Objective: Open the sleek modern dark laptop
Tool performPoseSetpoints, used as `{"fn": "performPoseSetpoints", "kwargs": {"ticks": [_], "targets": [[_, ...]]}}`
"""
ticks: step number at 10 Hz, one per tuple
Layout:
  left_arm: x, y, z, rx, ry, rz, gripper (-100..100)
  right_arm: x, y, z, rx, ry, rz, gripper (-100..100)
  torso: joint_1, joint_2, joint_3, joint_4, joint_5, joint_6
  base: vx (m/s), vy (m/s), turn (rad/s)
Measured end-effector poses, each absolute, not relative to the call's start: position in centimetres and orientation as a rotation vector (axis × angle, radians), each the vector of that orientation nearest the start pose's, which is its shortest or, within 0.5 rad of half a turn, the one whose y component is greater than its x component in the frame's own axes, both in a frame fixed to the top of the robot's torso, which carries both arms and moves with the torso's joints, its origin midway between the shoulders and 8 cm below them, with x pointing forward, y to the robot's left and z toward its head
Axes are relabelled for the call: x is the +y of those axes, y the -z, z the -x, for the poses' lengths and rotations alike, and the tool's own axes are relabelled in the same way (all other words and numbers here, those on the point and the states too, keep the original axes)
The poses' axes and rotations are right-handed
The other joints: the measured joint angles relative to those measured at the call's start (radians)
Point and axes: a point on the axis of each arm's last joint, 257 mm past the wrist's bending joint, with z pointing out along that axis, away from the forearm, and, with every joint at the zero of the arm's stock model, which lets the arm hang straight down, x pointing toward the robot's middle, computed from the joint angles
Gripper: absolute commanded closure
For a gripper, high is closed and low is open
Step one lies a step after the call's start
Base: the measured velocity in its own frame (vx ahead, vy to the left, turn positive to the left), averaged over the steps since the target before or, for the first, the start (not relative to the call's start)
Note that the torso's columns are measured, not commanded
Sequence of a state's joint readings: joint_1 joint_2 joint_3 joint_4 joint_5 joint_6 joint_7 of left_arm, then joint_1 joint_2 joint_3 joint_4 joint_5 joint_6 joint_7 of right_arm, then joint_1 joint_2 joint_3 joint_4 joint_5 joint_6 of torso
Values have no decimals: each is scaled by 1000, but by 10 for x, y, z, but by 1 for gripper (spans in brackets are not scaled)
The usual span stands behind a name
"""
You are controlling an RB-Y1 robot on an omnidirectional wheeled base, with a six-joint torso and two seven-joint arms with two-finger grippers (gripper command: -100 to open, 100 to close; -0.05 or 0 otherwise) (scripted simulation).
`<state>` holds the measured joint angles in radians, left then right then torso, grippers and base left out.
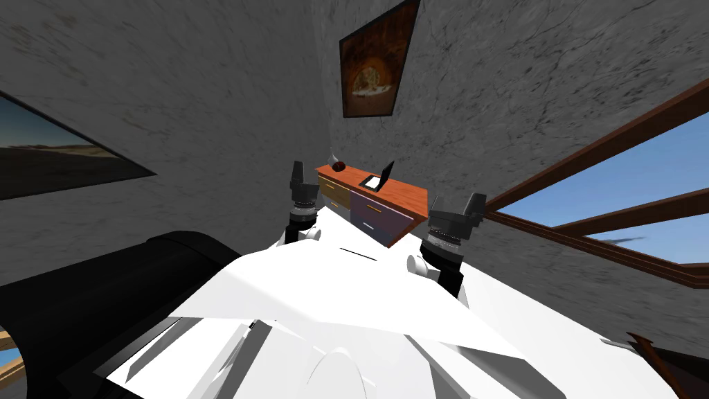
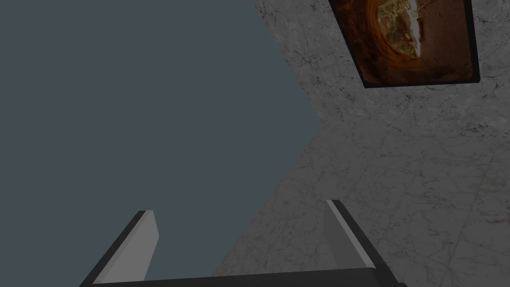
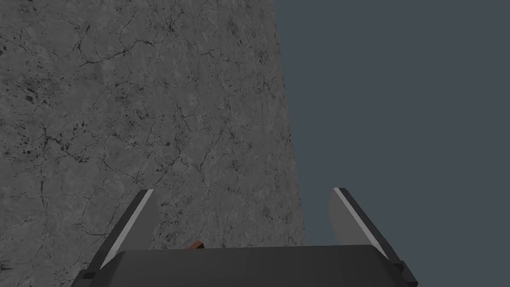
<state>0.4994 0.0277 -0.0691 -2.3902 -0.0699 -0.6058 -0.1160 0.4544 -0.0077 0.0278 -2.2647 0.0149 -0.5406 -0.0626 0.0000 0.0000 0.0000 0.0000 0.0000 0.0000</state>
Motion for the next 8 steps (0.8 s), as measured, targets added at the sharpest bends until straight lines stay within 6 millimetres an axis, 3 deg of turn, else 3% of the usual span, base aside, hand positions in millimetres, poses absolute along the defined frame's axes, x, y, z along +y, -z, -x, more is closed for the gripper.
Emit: {"fn": "performPoseSetpoints", "kwargs": {"ticks": [2, 8], "targets": [[237, -88, -302, 539, 1264, 393, 0, -261, -40, -344, 566, -1411, -615, 0, 0, 104, -209, 105, 0, 0, 0, 0, 0], [237, -88, -302, 538, 1264, 393, 0, -261, -40, -344, 566, -1411, -615, 0, 0, 544, -1087, 544, 0, 0, 0, 0, 0]]}}
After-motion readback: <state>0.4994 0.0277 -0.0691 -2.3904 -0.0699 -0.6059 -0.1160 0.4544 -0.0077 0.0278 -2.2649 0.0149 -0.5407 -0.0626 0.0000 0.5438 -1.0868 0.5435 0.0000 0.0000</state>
